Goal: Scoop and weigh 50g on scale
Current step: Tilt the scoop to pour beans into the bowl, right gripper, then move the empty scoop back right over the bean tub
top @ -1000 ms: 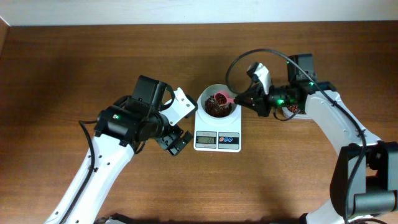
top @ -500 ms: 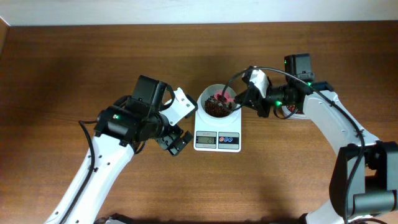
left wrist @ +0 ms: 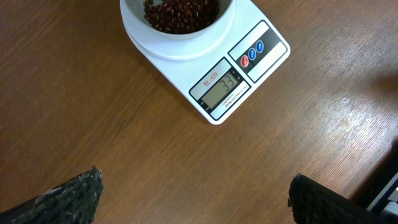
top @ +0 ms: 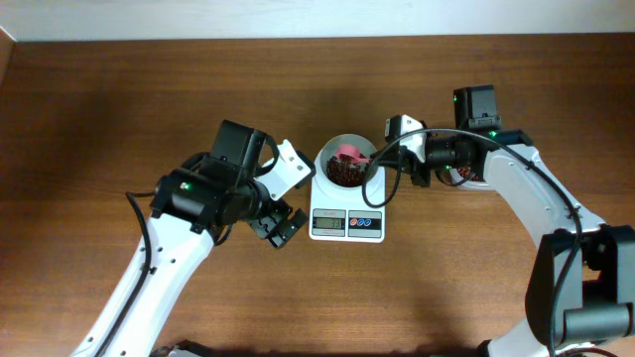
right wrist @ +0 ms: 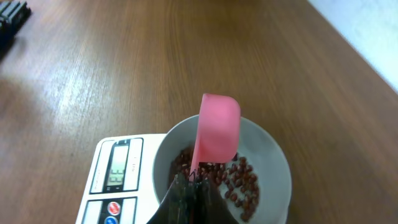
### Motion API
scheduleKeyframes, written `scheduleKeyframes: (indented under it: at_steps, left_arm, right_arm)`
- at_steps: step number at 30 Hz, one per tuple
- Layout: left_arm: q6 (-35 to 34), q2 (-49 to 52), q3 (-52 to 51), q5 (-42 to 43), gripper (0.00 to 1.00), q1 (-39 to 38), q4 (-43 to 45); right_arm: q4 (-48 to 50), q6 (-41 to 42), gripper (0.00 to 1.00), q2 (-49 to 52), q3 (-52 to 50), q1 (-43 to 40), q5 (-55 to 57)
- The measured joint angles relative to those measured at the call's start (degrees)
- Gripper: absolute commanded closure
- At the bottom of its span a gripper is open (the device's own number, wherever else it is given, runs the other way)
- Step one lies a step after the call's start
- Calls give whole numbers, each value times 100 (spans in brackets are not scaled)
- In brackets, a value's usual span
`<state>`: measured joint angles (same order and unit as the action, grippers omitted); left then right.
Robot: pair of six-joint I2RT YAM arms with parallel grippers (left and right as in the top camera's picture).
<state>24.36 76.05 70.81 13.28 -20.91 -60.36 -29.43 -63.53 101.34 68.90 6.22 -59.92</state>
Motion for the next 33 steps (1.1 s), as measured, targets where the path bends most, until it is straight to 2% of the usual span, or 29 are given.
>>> scheduleKeyframes:
  at_steps: [6, 20, 26, 33]
  left_arm:
    - [0, 0, 0, 0, 1, 0, 0]
    - [0, 0, 0, 0, 1, 0, 0]
    - [0, 0, 0, -2, 1, 0, 0]
    - [0, 0, 0, 0, 1, 0, 0]
  right_arm:
    - [83, -837, 96, 0, -2, 0, -85]
    - [636, -1126, 96, 0, -15, 0, -105]
    - [632, -210, 96, -48, -13, -177, -323]
    - [649, 970, 96, -636, 48, -1093, -1067]
